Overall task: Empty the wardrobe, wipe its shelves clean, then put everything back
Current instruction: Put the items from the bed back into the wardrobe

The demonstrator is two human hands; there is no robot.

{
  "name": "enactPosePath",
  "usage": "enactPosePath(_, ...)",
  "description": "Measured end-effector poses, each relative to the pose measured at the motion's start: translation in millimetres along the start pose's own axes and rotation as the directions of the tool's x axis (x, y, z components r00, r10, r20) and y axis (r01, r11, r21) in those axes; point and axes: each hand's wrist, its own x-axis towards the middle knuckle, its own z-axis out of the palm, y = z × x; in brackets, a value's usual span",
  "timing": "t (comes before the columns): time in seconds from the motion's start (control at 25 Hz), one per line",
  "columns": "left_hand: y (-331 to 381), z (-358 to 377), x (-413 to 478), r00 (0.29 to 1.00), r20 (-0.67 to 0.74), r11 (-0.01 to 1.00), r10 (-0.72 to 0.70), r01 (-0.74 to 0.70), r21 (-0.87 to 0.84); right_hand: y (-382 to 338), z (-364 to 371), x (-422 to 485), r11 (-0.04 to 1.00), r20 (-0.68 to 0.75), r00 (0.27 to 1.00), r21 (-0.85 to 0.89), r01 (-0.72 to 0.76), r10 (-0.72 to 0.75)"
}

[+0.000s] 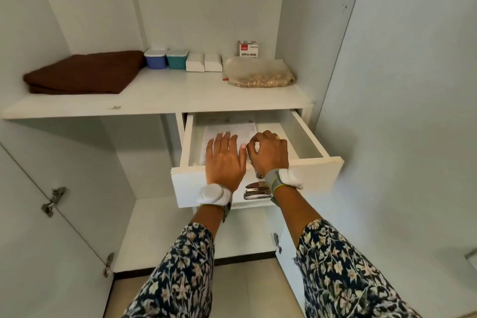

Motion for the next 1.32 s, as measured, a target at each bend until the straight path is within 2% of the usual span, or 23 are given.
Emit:
enactPosePath(0.12,-20,19,29,1.000,0.014,0.997,-0.005,0.003,0.082,1,18,38,1.000,0.009,1.000,-0.013,0.021,-0.021)
enactPosePath(0.28,-31,43,67,0.994,0.106,0.991,-0.019,0.005,0.131,8,39,78,0.998,0.042,0.997,-0.028,0.059,-0.057)
enactPosePath(0.56,-53,81,126,0.994,0.101,0.987,0.038,-0.053,0.150,17,78,142,0.990,0.034,0.992,-0.074,0.123,-0.121)
enactPosePath(0.64,-60,91,138,0.991,0.098,0.982,0.089,-0.104,0.160,18,90,156,0.988,-0.008,0.991,-0.069,0.135,-0.136)
enactPosePath(0.8,-80,107,150,0.974,0.112,0.947,0.196,-0.218,0.236,20,111,181,0.988,-0.258,0.955,0.001,0.152,-0.147)
enactPosePath(0.96,-90,129,147,0.969,-0.026,0.945,0.244,-0.232,0.229,22,118,195,0.981,-0.331,0.924,-0.046,0.186,-0.191)
enactPosePath(1.08,-88,137,149,0.961,-0.158,0.968,0.227,-0.205,0.145,25,123,201,0.976,-0.375,0.902,-0.056,0.209,-0.215)
enactPosePath(1.16,-83,138,151,0.962,-0.194,0.978,0.192,-0.172,0.115,26,125,203,0.975,-0.405,0.888,-0.057,0.216,-0.220)
enactPosePath(1.32,-72,131,158,0.967,-0.208,0.977,0.145,-0.106,0.186,34,127,200,0.967,-0.418,0.877,-0.019,0.253,-0.238)
